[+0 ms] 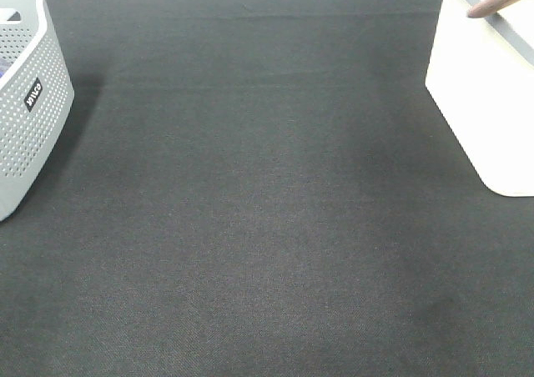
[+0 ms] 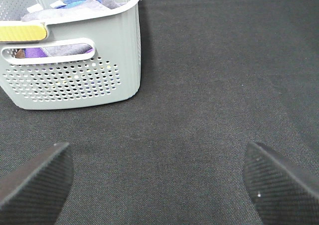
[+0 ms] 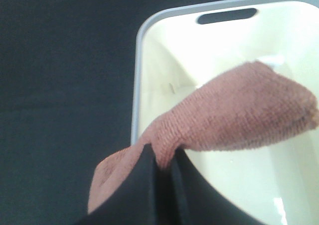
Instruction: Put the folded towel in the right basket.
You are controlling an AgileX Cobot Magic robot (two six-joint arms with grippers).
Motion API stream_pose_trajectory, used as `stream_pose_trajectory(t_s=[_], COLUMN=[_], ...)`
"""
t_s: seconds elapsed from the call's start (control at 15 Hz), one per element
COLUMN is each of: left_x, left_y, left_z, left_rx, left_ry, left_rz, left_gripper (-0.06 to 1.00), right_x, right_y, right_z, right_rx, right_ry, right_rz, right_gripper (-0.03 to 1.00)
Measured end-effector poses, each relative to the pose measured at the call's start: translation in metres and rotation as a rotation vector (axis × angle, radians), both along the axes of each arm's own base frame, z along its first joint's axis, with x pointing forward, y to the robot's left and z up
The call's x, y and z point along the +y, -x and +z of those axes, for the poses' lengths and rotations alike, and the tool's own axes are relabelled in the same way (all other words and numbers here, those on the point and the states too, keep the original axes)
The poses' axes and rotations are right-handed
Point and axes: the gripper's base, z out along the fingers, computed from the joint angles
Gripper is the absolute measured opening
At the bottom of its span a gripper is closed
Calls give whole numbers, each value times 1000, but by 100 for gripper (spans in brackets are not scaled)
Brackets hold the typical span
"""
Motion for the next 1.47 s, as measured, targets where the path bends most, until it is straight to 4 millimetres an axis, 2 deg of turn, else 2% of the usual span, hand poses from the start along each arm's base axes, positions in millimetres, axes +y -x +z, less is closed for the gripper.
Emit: stream_pose_trajectory(t_s=[0.13,0.2,0.27,0.33,0.4,0.47,0.67,0.73,0.87,1.13,1.27,1.47], left_x=[0,0,0,0,0,0,0,0,0,0,0,0], left_y=[0,0,0,0,0,0,0,0,0,0,0,0], left_z=[0,0,0,0,0,0,0,0,0,0,0,0], left_rx=[0,0,0,0,0,0,0,0,0,0,0,0], left_ry=[0,0,0,0,0,0,0,0,0,0,0,0], left_rz=[0,0,0,0,0,0,0,0,0,0,0,0], left_gripper=[87,87,87,87,87,87,87,87,87,87,87,87], right_x=[-9,-9,-10,-15,-15,-19,-27,-31,-34,-31,-27,-9], right_y=[-11,-11,-18,-35,-35,-44,-55,-56,-57,-58,-55,-41], right_z=[-17,-17,-28,-55,-55,-73,-101,-106,-109,-108,-106,-78], right_rx=[32,32,53,100,100,132,207,225,232,222,239,227], right_ry=[-29,-29,-41,-54,-54,-52,-26,-2,15,-39,-78,-66], right_rz=[-1,-1,1,-5,-5,-13,-47,-68,-106,-109,-95,-49], right_gripper=[1,1,1,2,2,3,24,27,34,68,74,75])
